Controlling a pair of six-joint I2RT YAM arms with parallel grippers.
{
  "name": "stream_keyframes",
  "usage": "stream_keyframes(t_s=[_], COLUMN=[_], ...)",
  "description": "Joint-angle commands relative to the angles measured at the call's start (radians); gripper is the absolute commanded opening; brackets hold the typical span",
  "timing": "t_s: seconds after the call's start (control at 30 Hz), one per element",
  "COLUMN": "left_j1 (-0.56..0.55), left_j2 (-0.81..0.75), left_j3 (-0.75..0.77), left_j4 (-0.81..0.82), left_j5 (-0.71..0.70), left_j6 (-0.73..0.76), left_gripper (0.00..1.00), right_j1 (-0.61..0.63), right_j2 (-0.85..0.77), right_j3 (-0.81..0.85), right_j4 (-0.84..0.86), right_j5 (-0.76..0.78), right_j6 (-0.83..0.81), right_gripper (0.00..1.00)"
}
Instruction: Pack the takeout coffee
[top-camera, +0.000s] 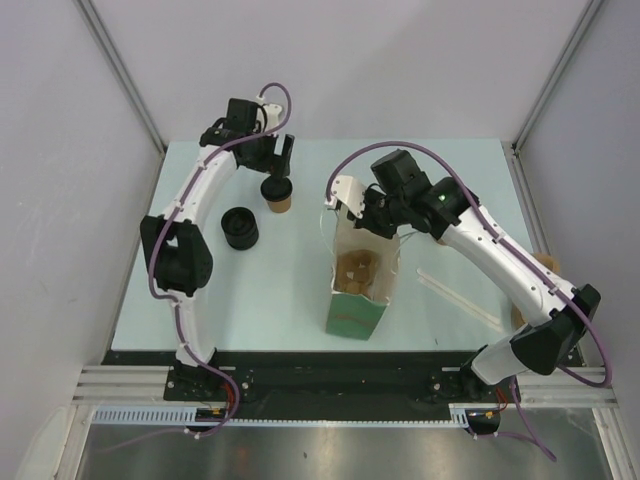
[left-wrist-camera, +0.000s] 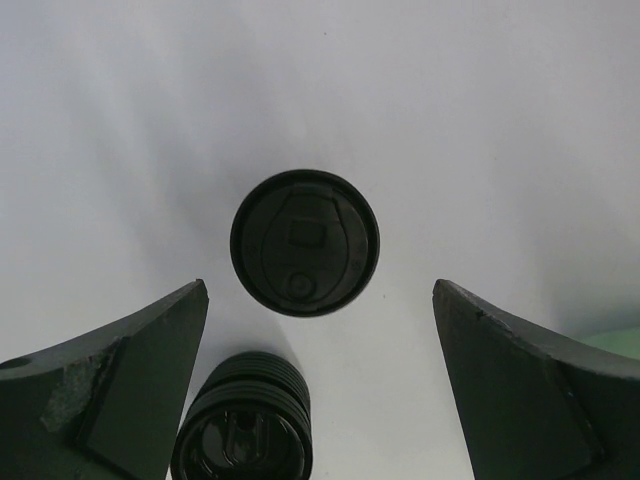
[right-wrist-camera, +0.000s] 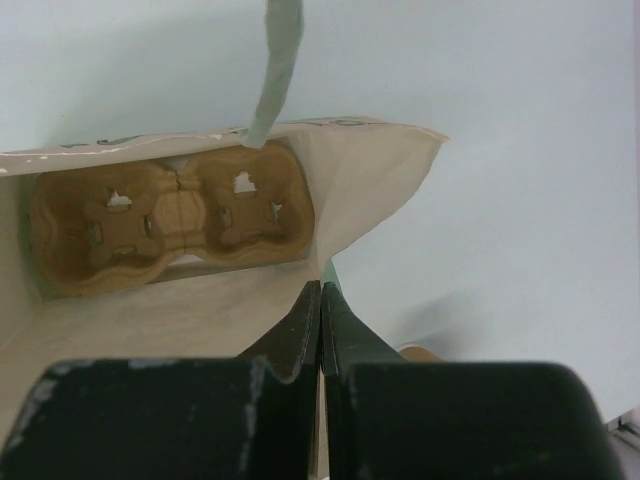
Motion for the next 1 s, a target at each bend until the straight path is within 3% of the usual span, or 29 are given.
stream_keyframes(t_s=[0.0, 0.33, 0.97], left_j1=[0.026, 0.045, 0.055], left_j2=[0.063, 0.14, 0.219], left_j3=[0.119, 0.134, 0.142], left_j4=[-0.061, -0.098, -0.06], left_j5=[0.032, 0.116, 0.115], left_j6=[0.056, 0.056, 0.053], left_gripper=[1.0, 1.0, 0.99], right_j1=[-0.008, -0.011, -0.017], right_j2=[0.013, 0.029, 0.047], right_j3=[0.058, 0.079, 0.1], right_j4=[-0.021, -0.021, -0.046], right_j5=[-0.028, -0.029, -0.022], right_j6=[0.038, 0.044, 0.047], right_gripper=[0.0, 0.0, 0.0])
